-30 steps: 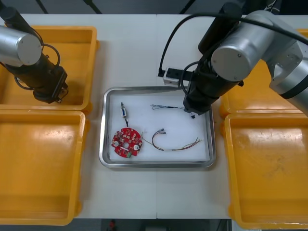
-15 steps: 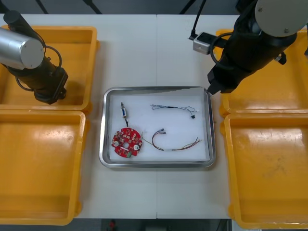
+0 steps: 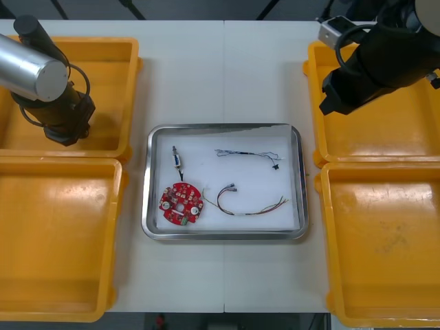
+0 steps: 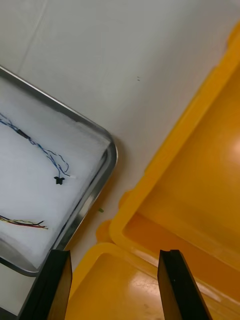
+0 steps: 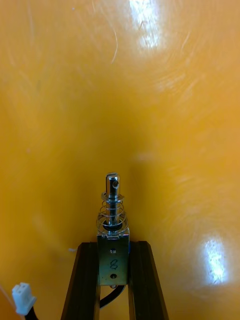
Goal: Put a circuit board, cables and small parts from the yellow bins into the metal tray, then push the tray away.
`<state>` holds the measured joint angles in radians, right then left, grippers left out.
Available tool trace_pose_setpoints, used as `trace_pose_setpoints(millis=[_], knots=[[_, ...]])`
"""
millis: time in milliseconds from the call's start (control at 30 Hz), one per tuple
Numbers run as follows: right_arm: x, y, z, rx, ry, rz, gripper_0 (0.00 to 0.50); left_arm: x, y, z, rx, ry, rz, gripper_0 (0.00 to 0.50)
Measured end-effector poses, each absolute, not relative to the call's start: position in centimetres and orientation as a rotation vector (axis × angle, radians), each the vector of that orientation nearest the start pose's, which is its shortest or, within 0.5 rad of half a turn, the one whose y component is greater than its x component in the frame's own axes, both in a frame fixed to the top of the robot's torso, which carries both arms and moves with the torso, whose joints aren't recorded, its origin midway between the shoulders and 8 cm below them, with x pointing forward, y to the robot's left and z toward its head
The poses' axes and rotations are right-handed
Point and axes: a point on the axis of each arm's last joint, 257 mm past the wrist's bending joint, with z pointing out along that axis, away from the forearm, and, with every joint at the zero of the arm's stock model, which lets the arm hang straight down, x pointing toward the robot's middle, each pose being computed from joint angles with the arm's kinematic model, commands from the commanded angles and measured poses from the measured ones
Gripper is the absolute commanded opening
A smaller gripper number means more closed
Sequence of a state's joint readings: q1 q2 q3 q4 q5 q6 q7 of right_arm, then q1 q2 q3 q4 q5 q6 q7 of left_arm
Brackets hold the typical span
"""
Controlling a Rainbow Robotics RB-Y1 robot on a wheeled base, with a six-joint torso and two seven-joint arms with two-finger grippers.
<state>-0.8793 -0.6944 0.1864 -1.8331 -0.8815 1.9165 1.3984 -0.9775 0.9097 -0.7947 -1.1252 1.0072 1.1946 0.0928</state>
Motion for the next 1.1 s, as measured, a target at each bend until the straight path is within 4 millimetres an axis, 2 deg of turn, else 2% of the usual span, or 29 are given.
trace_pose_setpoints(millis=[133, 333, 533, 667, 833, 967, 1100], knots=[[48.4, -22.1, -8.1, -0.432, 2.592, 0.023, 0.5, 56.8, 34.6, -21.8, -1.592, 2.22, -0.199, 0.0], [47.6, -25.4, -8.5, -0.302, 2.6, 0.028, 0.5, 55.8, 34.2, -19.2, -1.462, 2.325, -0.124, 0.0], [46.7, -28.0, -8.6, -0.09, 2.597, 0.059, 0.5, 54.9, 32.8, -16.7, -1.323, 2.425, -0.088, 0.0], [46.0, -29.6, -9.1, -0.04, 2.599, 0.051, 0.5, 54.2, 30.7, -15.3, -1.281, 2.467, -0.123, 0.0], [44.8, -31.7, -9.7, 0.165, 2.591, 0.101, 0.5, 52.6, 26.9, -14.2, -1.156, 2.547, -0.163, 0.0], [43.9, -33.1, -10.2, 0.221, 2.588, 0.12, 0.5, 51.6, 24.0, -13.4, -1.074, 2.563, -0.2, 0.0], [42.8, -34.3, -11.0, 0.267, 2.597, 0.132, 0.5, 50.2, 21.0, -12.7, -1.174, 2.511, -0.271, 0.0]])
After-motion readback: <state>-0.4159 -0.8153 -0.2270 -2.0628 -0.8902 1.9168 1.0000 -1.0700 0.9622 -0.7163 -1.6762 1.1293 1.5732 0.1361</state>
